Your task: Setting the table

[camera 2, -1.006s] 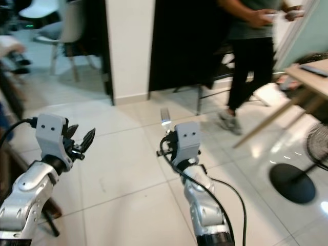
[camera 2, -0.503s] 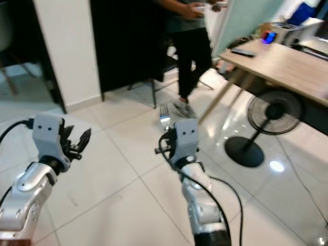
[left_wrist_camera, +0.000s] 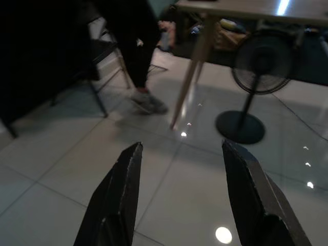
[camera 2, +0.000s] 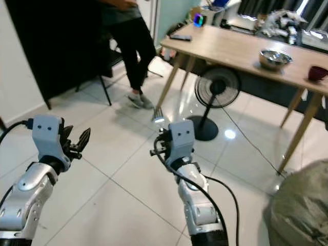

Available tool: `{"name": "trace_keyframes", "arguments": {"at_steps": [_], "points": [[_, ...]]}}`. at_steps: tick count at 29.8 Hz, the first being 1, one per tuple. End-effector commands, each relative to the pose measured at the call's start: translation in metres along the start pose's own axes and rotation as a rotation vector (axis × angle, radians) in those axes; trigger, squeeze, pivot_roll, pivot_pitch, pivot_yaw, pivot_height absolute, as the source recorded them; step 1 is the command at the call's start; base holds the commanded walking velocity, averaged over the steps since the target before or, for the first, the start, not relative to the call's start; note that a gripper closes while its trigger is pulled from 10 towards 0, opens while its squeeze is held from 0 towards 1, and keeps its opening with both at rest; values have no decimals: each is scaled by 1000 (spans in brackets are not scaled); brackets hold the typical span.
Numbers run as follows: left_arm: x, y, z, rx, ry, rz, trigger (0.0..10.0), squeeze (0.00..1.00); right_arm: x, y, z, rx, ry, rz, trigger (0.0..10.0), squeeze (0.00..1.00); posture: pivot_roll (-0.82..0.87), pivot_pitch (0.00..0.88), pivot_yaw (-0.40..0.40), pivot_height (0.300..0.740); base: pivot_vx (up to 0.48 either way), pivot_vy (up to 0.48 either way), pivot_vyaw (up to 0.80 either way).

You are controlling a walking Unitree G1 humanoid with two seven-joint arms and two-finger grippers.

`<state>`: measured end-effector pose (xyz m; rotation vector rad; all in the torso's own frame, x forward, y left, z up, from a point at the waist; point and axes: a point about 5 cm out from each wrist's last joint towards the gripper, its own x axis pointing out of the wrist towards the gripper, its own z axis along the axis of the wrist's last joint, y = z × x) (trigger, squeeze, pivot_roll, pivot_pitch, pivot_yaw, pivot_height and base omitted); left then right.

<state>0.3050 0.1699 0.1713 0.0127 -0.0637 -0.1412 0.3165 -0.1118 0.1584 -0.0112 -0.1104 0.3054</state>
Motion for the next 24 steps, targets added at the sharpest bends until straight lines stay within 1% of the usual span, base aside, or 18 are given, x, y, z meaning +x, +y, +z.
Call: {"name": "trace_keyframes", "arguments": {"at_steps": [1, 10, 12, 15, 21, 24], "points": [[0, -3, -3, -7, 14, -7, 10000, 0, -2, -6, 0, 1, -1, -17, 10000, 0, 30, 23, 39, 740, 0, 0, -800], [1, -3, -3, -6, 13, -1, 10000, 0, -1, -6, 1, 6, -3, -23, 10000, 0, 31, 24, 38, 740, 0, 0, -800], [2, -3, -5, 20, 28, 8, 10000, 0, 0, -7, 1, 12, -4, -30, 10000, 0, 33, 23, 37, 740, 127, 0, -800], [3, -2, -7, 22, 34, 26, 10000, 0, 0, -7, 1, 4, -9, -32, 10000, 0, 31, 22, 37, 740, 471, 0, 0], [4, -2, -5, 23, 25, 22, 10000, 0, 1, -7, 1, 15, -7, -34, 10000, 0, 35, 18, 37, 740, 472, 0, 0], [4, -2, -5, 23, 25, 22, 10000, 0, 1, -7, 1, 13, -4, -32, 10000, 0, 37, 16, 36, 740, 472, 0, -754]]}}
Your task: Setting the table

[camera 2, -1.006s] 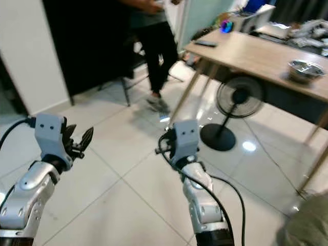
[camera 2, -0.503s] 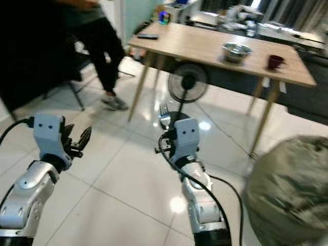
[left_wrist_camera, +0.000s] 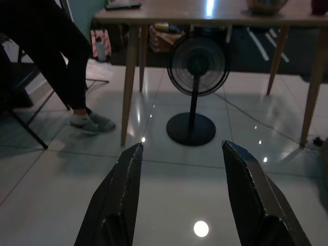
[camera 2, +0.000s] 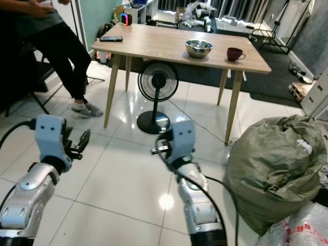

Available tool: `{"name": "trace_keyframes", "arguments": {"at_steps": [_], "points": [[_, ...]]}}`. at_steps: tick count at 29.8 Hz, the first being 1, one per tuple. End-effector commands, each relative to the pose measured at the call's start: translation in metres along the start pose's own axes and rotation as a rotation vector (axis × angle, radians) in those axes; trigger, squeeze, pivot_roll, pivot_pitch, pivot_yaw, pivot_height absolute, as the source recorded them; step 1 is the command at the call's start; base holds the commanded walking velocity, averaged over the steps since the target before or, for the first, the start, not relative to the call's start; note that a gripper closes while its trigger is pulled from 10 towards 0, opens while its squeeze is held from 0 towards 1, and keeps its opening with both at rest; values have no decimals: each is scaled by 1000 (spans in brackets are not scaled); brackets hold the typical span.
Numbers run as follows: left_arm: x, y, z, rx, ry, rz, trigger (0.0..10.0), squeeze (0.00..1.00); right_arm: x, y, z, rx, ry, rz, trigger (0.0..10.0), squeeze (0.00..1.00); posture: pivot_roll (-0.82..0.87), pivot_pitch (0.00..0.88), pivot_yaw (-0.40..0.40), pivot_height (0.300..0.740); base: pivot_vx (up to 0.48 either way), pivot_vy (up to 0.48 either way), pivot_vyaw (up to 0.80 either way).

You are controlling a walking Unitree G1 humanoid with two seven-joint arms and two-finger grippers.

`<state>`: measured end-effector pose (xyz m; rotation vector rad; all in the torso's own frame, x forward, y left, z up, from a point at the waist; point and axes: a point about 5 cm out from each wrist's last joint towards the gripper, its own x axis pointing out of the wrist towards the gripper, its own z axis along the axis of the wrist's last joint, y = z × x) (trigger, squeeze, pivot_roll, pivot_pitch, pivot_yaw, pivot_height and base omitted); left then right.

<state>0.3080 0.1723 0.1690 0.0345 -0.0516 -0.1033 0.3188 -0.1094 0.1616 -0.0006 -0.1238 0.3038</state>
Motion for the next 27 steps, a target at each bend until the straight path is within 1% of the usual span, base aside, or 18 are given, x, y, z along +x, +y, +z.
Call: {"name": "trace_keyframes", "arguments": {"at_steps": [1, 18, 27], "points": [[1, -5, -3, 2, 12, -15, 10000, 0, -2, -8, -2, 7, 11, -28, 10000, 0, 36, 15, 37, 740, 472, 0, -750], [1, -5, -3, 7, 13, -17, 10000, 0, -1, -9, -2, -4, 11, -34, 10000, 0, 38, 10, 38, 740, 472, 0, -753], [1, -4, -3, 9, 12, -14, 10000, 0, 0, -12, 0, -11, 0, -48, 10000, 0, 42, 15, 40, 740, 472, 0, 0]]}}
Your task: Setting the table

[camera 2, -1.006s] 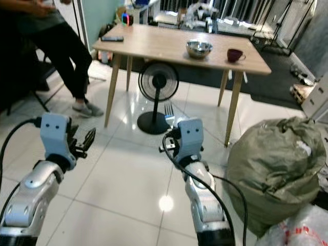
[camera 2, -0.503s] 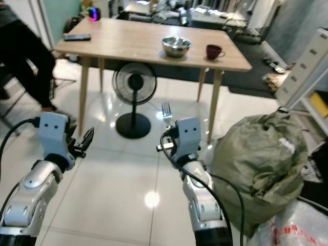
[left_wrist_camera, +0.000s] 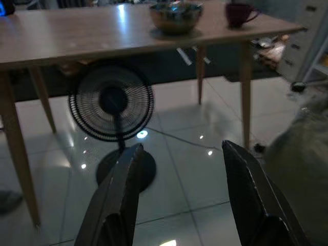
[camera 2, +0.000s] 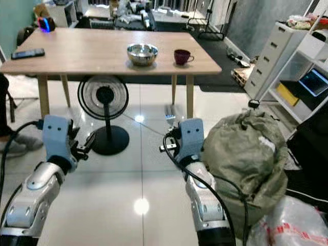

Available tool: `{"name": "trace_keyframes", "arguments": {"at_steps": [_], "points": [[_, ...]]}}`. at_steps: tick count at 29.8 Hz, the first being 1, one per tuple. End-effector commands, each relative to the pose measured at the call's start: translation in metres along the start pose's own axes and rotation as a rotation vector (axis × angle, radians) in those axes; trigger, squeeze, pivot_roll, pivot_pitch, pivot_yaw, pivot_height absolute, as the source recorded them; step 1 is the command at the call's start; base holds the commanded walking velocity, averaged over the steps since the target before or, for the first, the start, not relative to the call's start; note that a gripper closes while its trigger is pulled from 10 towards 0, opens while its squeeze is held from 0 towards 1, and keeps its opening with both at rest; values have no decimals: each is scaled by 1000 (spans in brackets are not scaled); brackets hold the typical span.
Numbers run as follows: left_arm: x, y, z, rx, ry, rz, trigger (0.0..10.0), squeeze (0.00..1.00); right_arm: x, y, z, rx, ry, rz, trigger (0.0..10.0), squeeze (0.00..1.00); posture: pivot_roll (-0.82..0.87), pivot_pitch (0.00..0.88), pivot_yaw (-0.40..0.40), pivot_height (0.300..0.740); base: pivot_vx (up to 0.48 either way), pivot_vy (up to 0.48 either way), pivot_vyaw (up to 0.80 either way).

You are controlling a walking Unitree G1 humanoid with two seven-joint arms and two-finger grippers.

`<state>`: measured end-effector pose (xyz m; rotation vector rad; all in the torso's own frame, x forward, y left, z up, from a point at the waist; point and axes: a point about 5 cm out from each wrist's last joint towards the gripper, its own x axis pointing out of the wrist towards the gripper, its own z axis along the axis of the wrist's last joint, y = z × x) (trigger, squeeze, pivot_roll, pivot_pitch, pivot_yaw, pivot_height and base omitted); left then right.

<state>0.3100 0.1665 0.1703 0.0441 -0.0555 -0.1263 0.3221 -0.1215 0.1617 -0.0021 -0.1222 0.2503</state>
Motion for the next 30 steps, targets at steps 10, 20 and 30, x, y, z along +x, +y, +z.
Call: {"name": "trace_keyframes", "arguments": {"at_steps": [10, 20, 30], "points": [[-2, 2, -3, -1, 15, 16, 10000, 0, 1, -2, 2, -4, -11, -4, 10000, 0, 45, 21, 36, 740, 472, 0, 0], [-2, 3, -3, -1, 15, 20, 10000, 0, 1, -2, 3, -5, -12, -4, 10000, 0, 44, 24, 35, 740, 475, 0, 0], [-2, 4, -5, 8, 29, 24, 10000, 0, 1, 0, 2, -2, -8, -1, 10000, 0, 44, 27, 36, 740, 480, 0, 0]]}}
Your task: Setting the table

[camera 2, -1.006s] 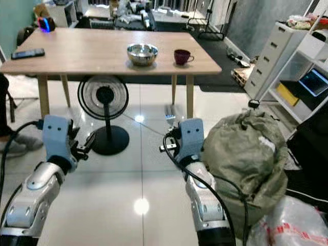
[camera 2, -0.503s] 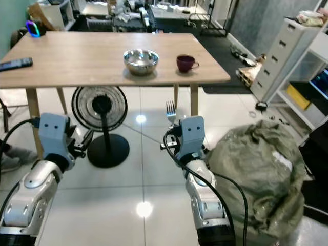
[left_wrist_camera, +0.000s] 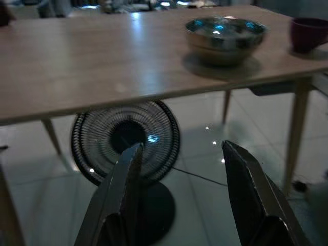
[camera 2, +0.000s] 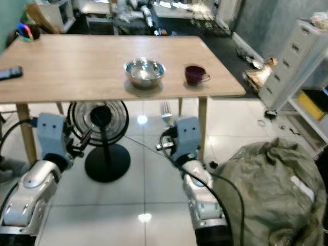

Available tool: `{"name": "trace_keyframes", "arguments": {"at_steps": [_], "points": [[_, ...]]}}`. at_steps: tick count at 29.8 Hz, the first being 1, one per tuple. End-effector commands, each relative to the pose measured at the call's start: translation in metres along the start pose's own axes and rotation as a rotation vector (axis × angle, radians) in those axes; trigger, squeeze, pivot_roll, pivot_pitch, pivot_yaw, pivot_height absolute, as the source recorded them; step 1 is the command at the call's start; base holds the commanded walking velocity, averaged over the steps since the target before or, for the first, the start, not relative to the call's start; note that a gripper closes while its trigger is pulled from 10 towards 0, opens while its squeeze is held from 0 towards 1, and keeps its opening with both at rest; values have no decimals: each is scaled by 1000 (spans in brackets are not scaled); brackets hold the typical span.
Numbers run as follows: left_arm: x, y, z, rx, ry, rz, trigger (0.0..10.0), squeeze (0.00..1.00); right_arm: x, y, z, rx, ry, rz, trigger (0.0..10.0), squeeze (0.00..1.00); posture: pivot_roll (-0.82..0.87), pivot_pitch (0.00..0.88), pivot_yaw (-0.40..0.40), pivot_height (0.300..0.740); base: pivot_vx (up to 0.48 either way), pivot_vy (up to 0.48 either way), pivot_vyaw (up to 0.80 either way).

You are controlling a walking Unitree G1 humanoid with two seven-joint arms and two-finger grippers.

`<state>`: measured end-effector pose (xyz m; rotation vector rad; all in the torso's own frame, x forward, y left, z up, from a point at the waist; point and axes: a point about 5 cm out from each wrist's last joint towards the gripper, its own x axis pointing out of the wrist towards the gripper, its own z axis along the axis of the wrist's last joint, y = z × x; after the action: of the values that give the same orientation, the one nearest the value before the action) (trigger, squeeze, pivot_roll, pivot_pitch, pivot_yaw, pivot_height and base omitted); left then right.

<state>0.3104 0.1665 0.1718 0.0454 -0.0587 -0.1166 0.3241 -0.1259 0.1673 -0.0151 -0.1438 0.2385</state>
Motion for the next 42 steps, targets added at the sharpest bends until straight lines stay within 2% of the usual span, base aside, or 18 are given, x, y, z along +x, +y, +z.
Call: {"name": "trace_keyframes", "arguments": {"at_steps": [1, 8, 17, 28, 35, 42], "points": [[-2, 4, -6, 6, 31, 14, 10000, 0, -1, 4, -4, 15, 12, 11, 10000, 0, 44, 27, 36, 740, 480, 0, 0], [-2, 3, -5, 1, 27, 13, 10000, 0, -1, 4, -4, 20, 14, 5, 10000, 0, 45, 28, 35, 740, 480, 0, 0], [-2, 3, -6, 1, 27, 11, 10000, 0, -1, 3, -4, 27, 19, -4, 10000, 0, 45, 28, 36, 740, 480, 0, -784], [-2, 4, -5, 3, 27, 12, 10000, 0, 0, 1, -2, 16, 9, -12, 10000, 0, 47, 28, 36, 740, 480, 0, 0], [-6, -5, 2, 51, -6, -65, 10000, 0, 4, -5, 16, 26, -67, 2, 10000, 0, 47, 25, 39, 740, 422, 0, 0], [-8, -5, 11, 56, -27, -83, 10000, 0, 12, -6, 36, 31, -127, 7, 10000, 0, 58, 18, 37, 740, 328, 0, 0]]}}
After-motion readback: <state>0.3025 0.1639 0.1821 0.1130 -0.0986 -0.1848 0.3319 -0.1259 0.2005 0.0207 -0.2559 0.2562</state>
